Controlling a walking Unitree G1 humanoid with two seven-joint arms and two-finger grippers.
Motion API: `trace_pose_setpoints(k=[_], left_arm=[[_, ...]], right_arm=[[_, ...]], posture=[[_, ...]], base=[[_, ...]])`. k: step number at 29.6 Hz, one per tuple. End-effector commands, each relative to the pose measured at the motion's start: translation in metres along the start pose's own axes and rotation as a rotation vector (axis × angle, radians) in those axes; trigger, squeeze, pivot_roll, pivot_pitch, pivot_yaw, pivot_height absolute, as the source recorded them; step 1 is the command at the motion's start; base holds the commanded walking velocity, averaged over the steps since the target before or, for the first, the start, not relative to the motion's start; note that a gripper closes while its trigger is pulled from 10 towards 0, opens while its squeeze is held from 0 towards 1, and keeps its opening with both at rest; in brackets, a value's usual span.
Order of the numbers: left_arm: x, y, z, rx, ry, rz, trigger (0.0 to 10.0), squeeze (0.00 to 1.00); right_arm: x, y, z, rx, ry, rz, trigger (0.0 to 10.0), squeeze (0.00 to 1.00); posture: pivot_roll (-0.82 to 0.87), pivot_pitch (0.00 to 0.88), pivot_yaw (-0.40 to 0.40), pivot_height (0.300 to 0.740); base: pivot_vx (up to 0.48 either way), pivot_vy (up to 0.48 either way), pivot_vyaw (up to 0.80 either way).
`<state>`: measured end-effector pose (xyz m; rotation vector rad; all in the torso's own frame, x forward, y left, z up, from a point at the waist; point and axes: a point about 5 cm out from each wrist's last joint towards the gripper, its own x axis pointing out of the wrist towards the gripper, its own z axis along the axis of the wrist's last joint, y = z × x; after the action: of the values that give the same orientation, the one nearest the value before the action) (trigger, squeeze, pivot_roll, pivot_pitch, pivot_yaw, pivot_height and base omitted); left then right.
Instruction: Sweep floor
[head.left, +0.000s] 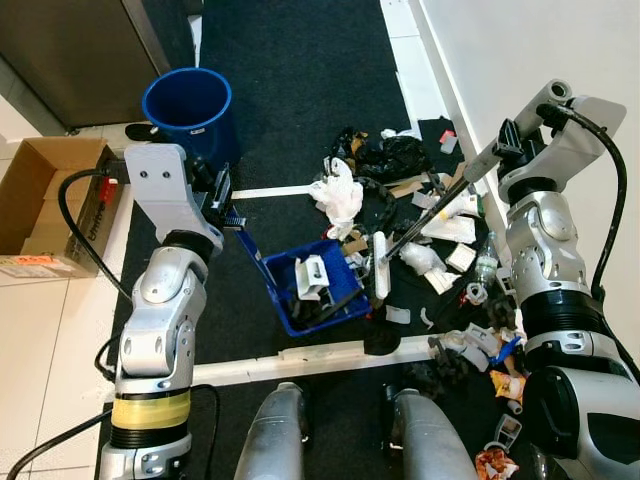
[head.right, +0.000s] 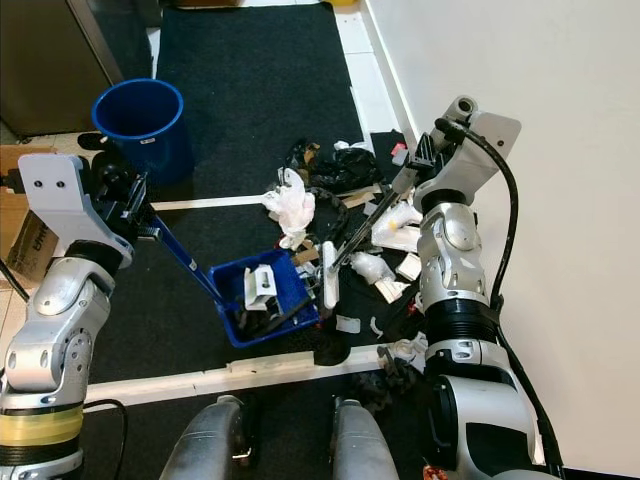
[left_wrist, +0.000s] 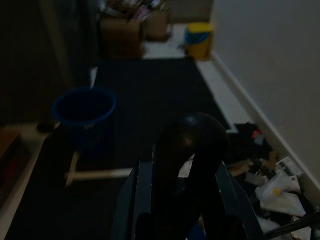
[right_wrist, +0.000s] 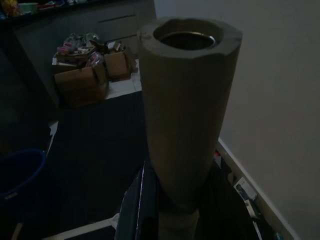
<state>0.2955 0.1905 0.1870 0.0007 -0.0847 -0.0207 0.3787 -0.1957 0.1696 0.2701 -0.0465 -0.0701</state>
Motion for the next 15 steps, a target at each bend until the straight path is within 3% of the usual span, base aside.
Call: trace_pose_setpoints(k=[1, 15], left_arm=[[0.0001, -0.0023, 0.0034, -0.003, -0.012, -0.007, 10.0, 0.0], [0.0016, -0.0044, 0.0042, 0.018, -0.017, 0.015, 10.0, 0.0]], right_arm=[[0.0013, -0.0002, 0.0053, 0.011, -0.032, 0.001, 10.0, 0.0], [0.0011, 0.0024, 0.0021, 0.012, -0.023, 0.007, 10.0, 0.0]], posture=[[0.03, 0.148, -0.013, 0.74], [0.03, 0.151, -0.013, 0.74]], base=[[0.0, 0.0, 0.0], [0.0, 0.0, 0.0]])
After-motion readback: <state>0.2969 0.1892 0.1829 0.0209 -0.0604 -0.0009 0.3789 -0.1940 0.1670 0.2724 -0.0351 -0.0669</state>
